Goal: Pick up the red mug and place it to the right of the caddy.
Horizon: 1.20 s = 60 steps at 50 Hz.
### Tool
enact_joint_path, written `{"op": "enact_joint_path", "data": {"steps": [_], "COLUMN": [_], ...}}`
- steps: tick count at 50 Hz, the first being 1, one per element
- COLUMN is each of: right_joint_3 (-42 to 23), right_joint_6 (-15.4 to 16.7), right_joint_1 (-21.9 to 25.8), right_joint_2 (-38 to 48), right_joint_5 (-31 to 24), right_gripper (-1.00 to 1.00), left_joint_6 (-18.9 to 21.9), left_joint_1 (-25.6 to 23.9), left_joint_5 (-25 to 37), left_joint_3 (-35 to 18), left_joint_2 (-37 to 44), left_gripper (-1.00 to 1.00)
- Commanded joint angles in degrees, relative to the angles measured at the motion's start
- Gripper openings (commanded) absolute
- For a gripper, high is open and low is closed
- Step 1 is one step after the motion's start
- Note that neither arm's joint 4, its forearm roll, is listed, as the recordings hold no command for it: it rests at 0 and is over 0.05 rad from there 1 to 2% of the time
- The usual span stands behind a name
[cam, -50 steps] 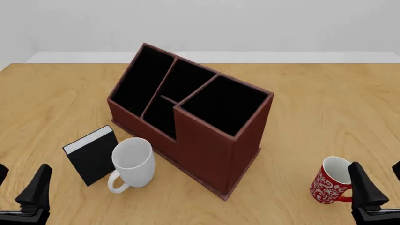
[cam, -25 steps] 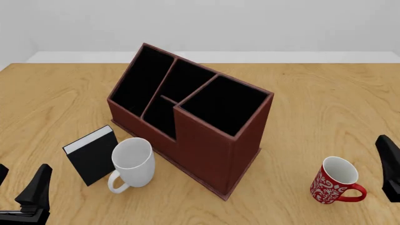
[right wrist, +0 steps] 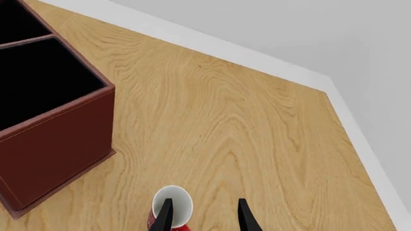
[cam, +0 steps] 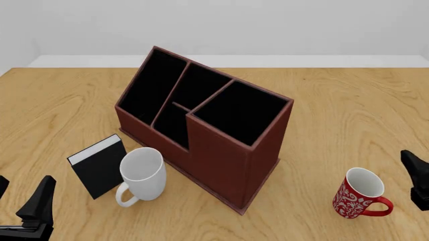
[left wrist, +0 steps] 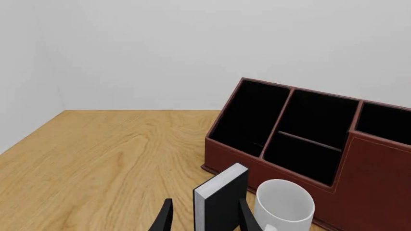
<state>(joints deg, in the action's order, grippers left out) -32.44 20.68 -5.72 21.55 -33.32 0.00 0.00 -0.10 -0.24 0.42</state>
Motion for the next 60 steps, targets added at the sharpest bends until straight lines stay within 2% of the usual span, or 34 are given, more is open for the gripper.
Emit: {"op": "enact_joint_path", "data": {"steps": [1, 7, 17, 28, 33, 51, 60], "right_joint_3": [0.78, 2.31, 6.26, 8.89, 9.68, 15.23, 16.1], "right_joint_6": [3.24, 3.78, 6.48, 9.28, 9.91, 15.77, 17.33], "right_joint_1": [-2.12, -1.75, -1.23, -1.58, -1.77, -1.2, -0.84], "right_joint_2": [2.01, 1.65, 1.95, 3.72, 5.23, 9.4, 12.93], "right_joint_5": [-3.15, -3.81, -4.43, -2.96, -1.17, 4.83, 8.16], "right_gripper": [1.0, 1.0, 1.0, 1.0, 1.0, 1.0, 1.0], "left_joint_6": [0.0, 0.0, 0.0, 0.0, 0.0, 0.0, 0.0], "left_joint_1": [0.0, 0.0, 0.0, 0.0, 0.0, 0.0, 0.0], "left_joint_5": [0.0, 0.0, 0.0, 0.0, 0.0, 0.0, 0.0], "left_joint_3": [0.0, 0.0, 0.0, 0.0, 0.0, 0.0, 0.0], "left_joint_2": [0.0, 0.0, 0.0, 0.0, 0.0, 0.0, 0.0], "left_gripper": [1.0, 1.0, 1.0, 1.0, 1.0, 1.0, 1.0]}}
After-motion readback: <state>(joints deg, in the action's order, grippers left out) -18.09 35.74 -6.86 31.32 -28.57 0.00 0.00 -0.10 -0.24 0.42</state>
